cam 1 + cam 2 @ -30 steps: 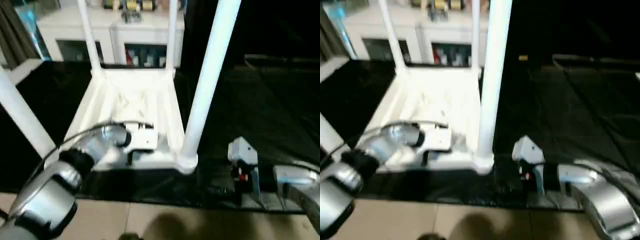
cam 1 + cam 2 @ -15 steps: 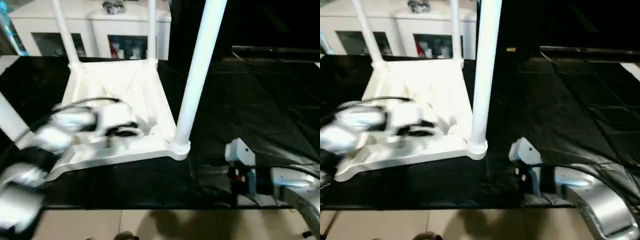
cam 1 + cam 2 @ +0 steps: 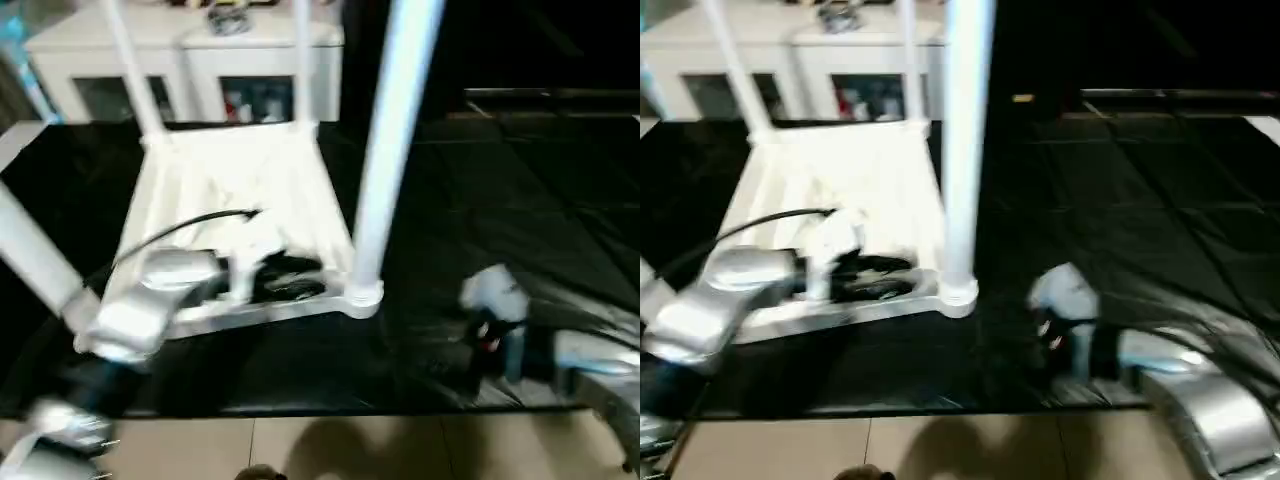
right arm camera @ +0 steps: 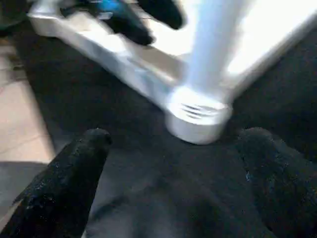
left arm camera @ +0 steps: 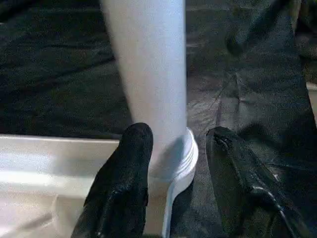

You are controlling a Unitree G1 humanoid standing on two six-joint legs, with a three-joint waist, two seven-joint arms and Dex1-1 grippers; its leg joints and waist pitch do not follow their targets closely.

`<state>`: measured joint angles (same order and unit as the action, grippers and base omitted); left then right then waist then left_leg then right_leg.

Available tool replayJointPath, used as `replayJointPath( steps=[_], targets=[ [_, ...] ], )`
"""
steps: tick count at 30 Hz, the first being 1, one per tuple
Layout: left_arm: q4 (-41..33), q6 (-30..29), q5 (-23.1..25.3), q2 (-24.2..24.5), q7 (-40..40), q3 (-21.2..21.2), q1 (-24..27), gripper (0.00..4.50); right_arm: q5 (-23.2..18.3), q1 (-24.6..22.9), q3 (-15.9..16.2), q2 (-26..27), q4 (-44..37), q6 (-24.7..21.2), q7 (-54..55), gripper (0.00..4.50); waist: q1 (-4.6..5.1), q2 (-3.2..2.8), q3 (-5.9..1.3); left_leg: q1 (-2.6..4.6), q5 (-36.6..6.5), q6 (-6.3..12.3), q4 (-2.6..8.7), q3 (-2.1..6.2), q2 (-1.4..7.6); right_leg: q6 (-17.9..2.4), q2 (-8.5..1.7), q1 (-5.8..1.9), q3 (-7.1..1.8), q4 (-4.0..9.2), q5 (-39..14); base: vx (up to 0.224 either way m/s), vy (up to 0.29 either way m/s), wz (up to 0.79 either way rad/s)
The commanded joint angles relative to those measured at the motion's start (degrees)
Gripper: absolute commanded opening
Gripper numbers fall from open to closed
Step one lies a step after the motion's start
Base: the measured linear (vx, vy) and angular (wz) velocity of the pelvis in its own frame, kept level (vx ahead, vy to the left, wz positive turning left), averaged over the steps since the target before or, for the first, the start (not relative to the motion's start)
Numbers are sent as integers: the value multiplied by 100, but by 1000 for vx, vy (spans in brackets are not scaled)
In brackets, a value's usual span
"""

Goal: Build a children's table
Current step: Rotate table base

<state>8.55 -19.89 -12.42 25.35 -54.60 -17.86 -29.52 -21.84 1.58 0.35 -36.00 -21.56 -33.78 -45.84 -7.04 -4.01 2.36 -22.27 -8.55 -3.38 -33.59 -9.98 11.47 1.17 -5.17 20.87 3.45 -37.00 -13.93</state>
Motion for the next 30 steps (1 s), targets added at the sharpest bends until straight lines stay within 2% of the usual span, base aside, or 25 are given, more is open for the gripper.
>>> replayJointPath(
  steps=[1, 2, 5, 6, 7, 8, 9, 10, 11, 12, 13, 14, 15, 16, 17, 19, 20, 23, 24, 27, 29, 30],
  targets=[
    [-76, -214, 165, 24, 148, -89, -78, 225, 12, -87, -199, 44, -26, -29, 193, 450, 52, -49, -312, 84, -1643, -246, 380, 102, 83, -834, -262, -178, -215, 585, -1273, 0, 0, 0],
    [-83, -305, 157, 16, 190, -92, -64, 232, -17, -174, -258, 12, -117, -40, 206, 450, 119, -17, -314, 102, -1648, -187, 360, 85, 80, -837, -237, -154, -223, 604, -1161, 0, 0, 0],
    [-60, -421, 223, 56, 260, -99, -26, 232, -22, -301, -352, -60, -247, -45, 236, 450, 191, -42, -345, 70, -1384, -6, 325, 79, 57, -935, -223, -180, -214, 595, -904, 0, 0, 0],
    [-44, -452, 233, 90, 235, -99, -14, 232, -32, -305, -373, -79, -248, -43, 214, 450, 218, 30, -347, 56, -1315, 41, 320, 68, 56, -937, -215, -187, -214, 600, -846, 0, 0, 0],
    [-34, -499, 260, 119, 206, -90, 3, 232, -39, -307, -379, -91, -247, -32, 198, 450, 227, -39, -352, 55, -1249, 86, 319, 78, 56, -962, -223, -183, -201, 582, -852, 0, 0, 0],
    [-35, -580, 318, 209, 147, -99, 39, 232, -64, -297, -363, -118, -218, -15, 141, 450, 232, 36, -355, 60, -1197, 136, 317, 74, 65, -978, -227, -180, -203, 568, -895, 0, 0, 0],
    [-93, -758, 275, 276, 158, -35, 65, 232, -90, -265, -336, -142, -210, -27, 90, 450, 276, 277, -328, 42, -1186, 211, 320, 36, 68, -934, -210, -173, -206, 622, -1004, 0, 0, 0],
    [-171, -914, 192, 335, 156, 48, 88, 259, -128, -208, -310, -157, -191, -50, 37, 450, 265, 267, -303, 46, -1140, 226, 343, 40, 82, -961, -219, -148, -204, 598, -1043, 0, 0, 0],
    [-217, -1014, 127, 364, 140, 97, 102, 265, -150, -164, -290, -157, -155, -51, 2, 450, 236, 170, -349, 65, -1084, 226, 321, 60, 89, -988, -245, -156, -203, 542, -1017, 0, 0, 0],
    [-340, -1224, 3, 435, 115, 189, 173, 265, -188, -88, -234, -155, -42, -26, -95, 450, 255, 223, -299, 74, -1210, 231, 339, 41, 87, -966, -235, -125, -207, 599, -1200, 0, 0, 0],
    [-404, -1274, 46, 505, 128, 172, 231, 271, -152, -53, -166, -177, 51, 9, -141, 450, 237, 206, -311, 78, -1239, 183, 359, 66, 116, -991, -264, -125, -201, 573, -1367, 0, 0, 0],
    [-472, -1301, 130, 594, 137, 122, 280, 301, -69, 9, -67, -206, 151, 52, -175, 450, 248, 255, -287, 90, -1316, 170, 371, 56, 131, -974, -250, -97, -211, 603, -1398, 0, 0, 0],
    [-513, -1307, 196, 656, 143, 85, 305, 308, -9, 52, 0, -227, 205, 72, -189, 450, 236, 238, -291, 119, -1438, 98, 383, 65, 139, -989, -249, -87, -217, 587, -1393, 0, 0, 0],
    [-591, -1368, 140, 687, 82, 83, 347, 308, -9, 84, 34, -216, 242, 82, -220, 450, 229, 298, -292, 133, -1469, 54, 392, 53, 150, -1006, -243, -80, -228, 592, -1263, 0, 0, 0],
    [-668, -1395, 56, 713, -52, 56, 400, 308, 16, 180, 79, -154, 388, 130, -233, 450, 210, 288, -290, 134, -1473, 37, 397, 58, 153, -1020, -246, -79, -232, 577, -1194, 0, 0, 0],
    [-686, -1372, 56, 727, -118, 24, 421, 308, 54, 250, 110, -115, 501, 170, -222, 450, 173, 312, -287, 157, -1526, -18, 404, 46, 159, -1087, -250, -59, -242, 568, -998, 0, 0, 0],
    [-629, -1212, 145, 722, -129, -25, 442, 308, 96, 324, 129, -47, 609, 206, -160, 450, 158, 345, -288, 168, -1541, -20, 401, 40, 159, -1093, -250, -57, -248, 569, -967, 0, 0, 0],
    [-545, -1214, 181, 664, -122, -98, 411, 308, 92, 333, 114, -25, 590, 187, -111, 450, 111, 359, -296, 132, -1363, 0, 394, 38, 142, -1080, -268, -96, -270, 542, -759, 0, 0, 0],
    [-540, -1211, 184, 662, -124, -103, 409, 308, 89, 330, 114, -28, 585, 185, -116, 450, 97, 382, -299, 116, -1270, 30, 387, 38, 135, -1051, -268, -113, -272, 531, -697, 0, 0, 0],
    [-476, -1248, 197, 664, -172, -160, 370, 308, 71, 296, 140, -92, 569, 193, -163, 450, 93, 359, -301, 116, -1243, 42, 381, 36, 131, -1011, -269, -111, -280, 539, -717, 0, 0, 0],
    [-373, -1258, 199, 648, -239, -155, 307, 308, 64, 272, 139, -118, 561, 193, -195, 450, 97, 380, -290, 111, -1276, 43, 381, 29, 119, -992, -263, -111, -282, 552, -816, 0, 0, 0],
    [-323, -1233, 215, 645, -262, -160, 282, 289, 67, 260, 141, -124, 561, 194, -209, 450, 90, 375, -295, 118, -1288, 36, 381, 32, 123, -988, -268, -113, -282, 554, -845, 0, 0, 0]
  ],
)
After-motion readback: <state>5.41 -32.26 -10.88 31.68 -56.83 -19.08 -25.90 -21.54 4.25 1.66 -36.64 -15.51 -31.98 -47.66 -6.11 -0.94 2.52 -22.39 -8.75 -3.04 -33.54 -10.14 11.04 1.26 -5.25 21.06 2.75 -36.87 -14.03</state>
